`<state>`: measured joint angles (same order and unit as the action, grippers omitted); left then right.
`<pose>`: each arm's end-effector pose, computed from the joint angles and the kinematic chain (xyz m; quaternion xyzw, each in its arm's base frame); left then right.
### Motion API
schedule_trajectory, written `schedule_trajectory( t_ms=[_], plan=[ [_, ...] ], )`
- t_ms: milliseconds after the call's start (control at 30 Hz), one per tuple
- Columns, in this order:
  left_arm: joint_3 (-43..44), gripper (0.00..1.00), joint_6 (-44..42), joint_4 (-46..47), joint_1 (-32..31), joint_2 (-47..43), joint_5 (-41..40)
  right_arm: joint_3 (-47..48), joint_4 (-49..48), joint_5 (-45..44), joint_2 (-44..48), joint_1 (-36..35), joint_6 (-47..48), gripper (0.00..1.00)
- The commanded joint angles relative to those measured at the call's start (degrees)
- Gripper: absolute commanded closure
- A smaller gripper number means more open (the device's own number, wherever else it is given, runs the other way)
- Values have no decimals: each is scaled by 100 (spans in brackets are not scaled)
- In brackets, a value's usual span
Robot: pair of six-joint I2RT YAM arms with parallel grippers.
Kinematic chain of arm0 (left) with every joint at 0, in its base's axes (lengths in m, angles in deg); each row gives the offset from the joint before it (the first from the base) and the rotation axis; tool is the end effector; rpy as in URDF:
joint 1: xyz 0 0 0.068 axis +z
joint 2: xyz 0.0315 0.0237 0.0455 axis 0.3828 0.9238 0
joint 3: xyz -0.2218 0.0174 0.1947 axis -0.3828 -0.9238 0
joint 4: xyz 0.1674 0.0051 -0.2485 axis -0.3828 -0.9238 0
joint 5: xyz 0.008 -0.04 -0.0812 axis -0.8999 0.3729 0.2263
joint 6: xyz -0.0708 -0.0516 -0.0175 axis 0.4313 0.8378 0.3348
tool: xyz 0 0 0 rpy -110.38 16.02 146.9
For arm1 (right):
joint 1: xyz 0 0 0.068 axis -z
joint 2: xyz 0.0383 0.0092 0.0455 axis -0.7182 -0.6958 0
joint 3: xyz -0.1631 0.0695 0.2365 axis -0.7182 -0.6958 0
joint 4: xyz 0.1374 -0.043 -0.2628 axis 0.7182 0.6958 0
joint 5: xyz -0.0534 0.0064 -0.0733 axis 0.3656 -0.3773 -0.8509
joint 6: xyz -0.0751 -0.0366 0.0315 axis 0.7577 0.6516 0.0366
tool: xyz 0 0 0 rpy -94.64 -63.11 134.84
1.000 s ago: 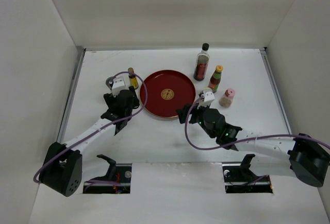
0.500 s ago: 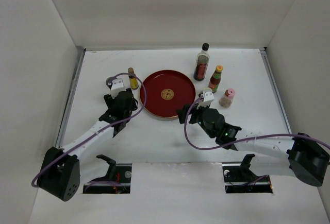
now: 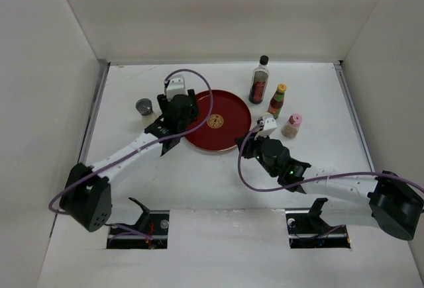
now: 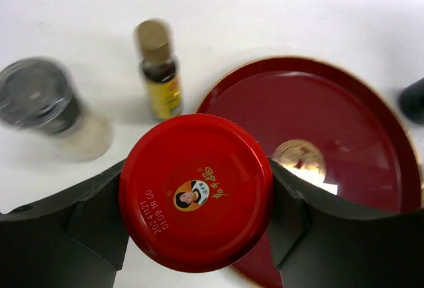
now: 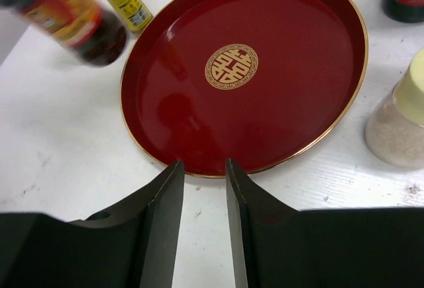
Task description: Organize the condiment bottles
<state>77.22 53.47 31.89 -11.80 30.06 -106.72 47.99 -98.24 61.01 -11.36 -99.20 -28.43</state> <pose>0.3129 -0.1557 0.2749 -0.0894 0.8093 -0.0130 0.5804 0.2104 0.2259 0.2081 -0.0667 0.7752 0.2430 0.5793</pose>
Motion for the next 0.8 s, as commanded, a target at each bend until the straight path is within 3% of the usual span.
schedule_trajectory(
  t_ms=[0,300,667,767],
  plan=[
    [792,65,-171,1344,-37,656,122,42,-290,21,28,8,-29,64],
    [2182,66,-382,1847,95,2591,517,-2,-281,21,115,35,-20,61],
    [2473,65,-453,2232,209,3375,606,-11,-325,21,115,26,-20,58],
    [2508,55,-470,2303,218,3489,606,-11,-325,21,115,34,-20,56]
  ],
)
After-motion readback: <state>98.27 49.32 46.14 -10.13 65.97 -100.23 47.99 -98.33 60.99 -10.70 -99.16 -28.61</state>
